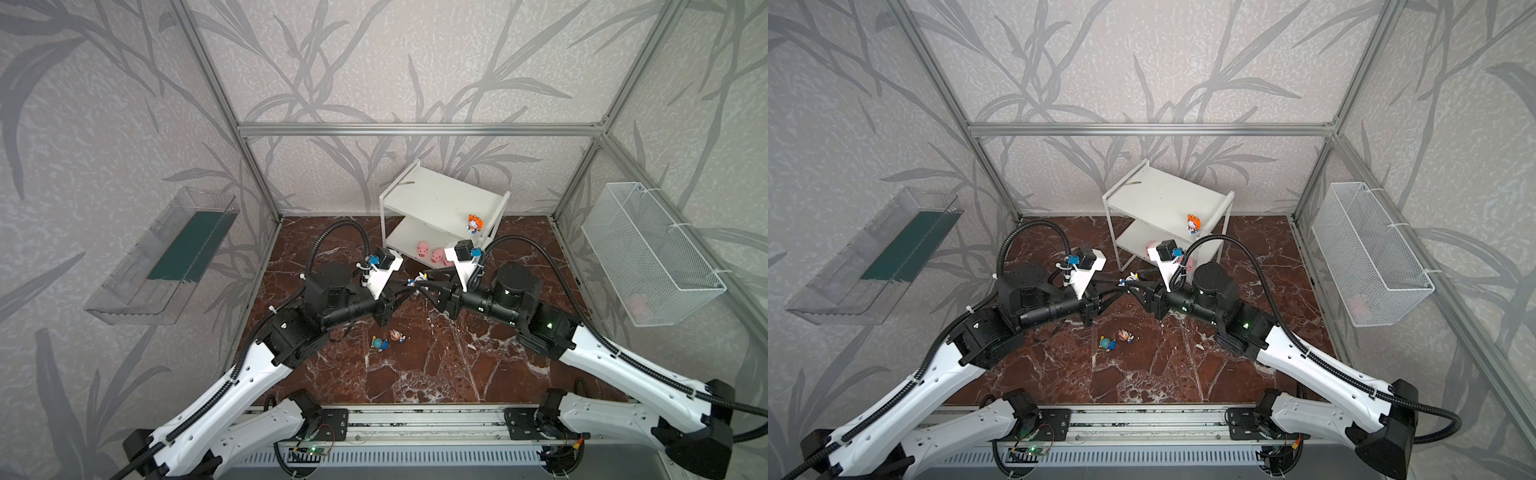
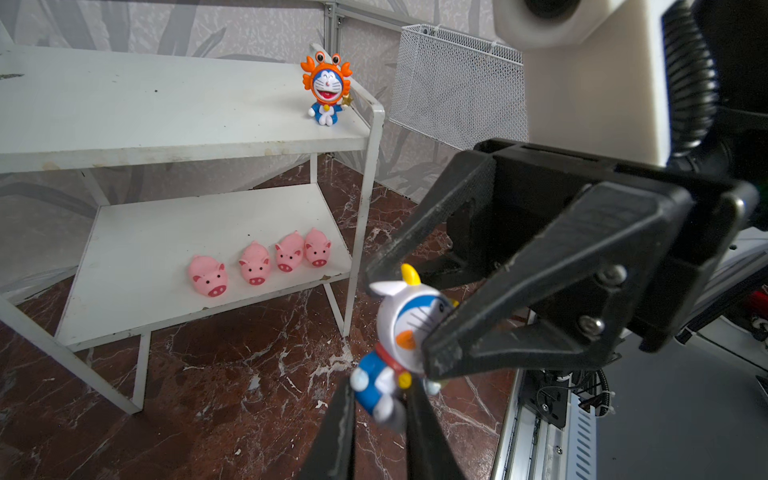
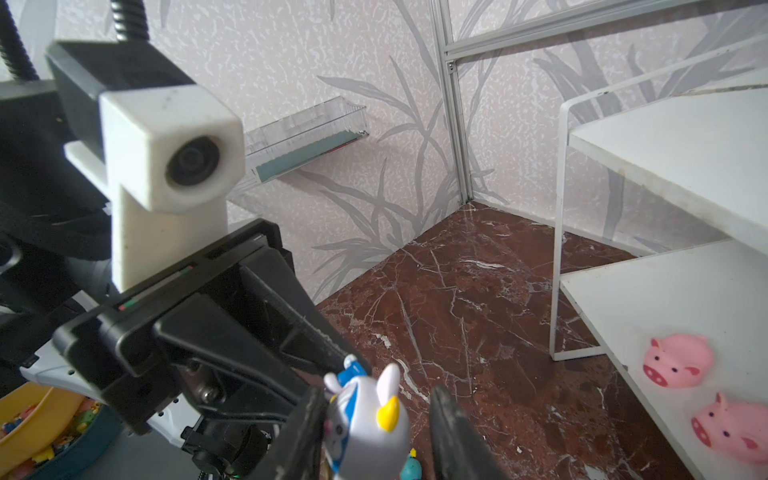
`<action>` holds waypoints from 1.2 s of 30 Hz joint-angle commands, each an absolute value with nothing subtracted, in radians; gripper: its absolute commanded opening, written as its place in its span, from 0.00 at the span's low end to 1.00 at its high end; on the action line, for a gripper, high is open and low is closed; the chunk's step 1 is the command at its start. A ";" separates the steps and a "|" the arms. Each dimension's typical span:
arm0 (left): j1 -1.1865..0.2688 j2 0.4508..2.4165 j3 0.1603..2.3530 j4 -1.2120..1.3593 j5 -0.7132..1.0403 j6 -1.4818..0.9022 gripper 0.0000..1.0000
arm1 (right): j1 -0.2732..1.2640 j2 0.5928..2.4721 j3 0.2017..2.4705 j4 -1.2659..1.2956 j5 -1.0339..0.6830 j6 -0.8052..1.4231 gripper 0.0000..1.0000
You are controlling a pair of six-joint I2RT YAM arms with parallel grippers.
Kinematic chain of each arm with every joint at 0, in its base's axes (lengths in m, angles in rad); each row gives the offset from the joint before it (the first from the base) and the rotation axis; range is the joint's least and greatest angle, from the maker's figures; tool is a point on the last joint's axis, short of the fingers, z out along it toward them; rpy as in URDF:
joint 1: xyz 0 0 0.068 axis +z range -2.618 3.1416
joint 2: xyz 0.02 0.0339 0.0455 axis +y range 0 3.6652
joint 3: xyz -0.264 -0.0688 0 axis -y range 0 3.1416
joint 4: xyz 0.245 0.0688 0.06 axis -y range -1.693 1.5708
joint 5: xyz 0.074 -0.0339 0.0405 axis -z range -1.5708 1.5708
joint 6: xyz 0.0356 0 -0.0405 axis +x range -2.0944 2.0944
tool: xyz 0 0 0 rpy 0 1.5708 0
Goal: Place and organize the plastic toys onto the shelf
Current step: 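Close the right gripper on the figurine while the left gripper opens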
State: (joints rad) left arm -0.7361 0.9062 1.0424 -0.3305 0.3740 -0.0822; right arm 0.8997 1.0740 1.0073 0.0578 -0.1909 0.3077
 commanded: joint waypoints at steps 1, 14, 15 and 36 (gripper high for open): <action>-0.741 0.885 1.032 -0.305 0.382 -0.082 0.19 | 0.896 1.086 1.040 0.102 -0.196 0.317 0.38; -0.745 0.885 1.029 -0.294 0.387 -0.084 0.28 | 0.892 1.106 1.172 -0.076 -0.191 0.243 0.25; -0.744 0.885 1.031 -0.293 0.388 -0.084 0.34 | 0.886 1.116 1.210 -0.138 -0.186 0.229 0.25; -0.745 0.963 1.081 -0.293 0.604 0.003 0.72 | 0.722 1.321 1.717 -0.923 -0.653 -0.168 0.24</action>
State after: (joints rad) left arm -0.7406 0.9478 1.0470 -0.3099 0.4782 -0.0196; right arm 0.7174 1.3613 1.7115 -0.8597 -0.5182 -0.0731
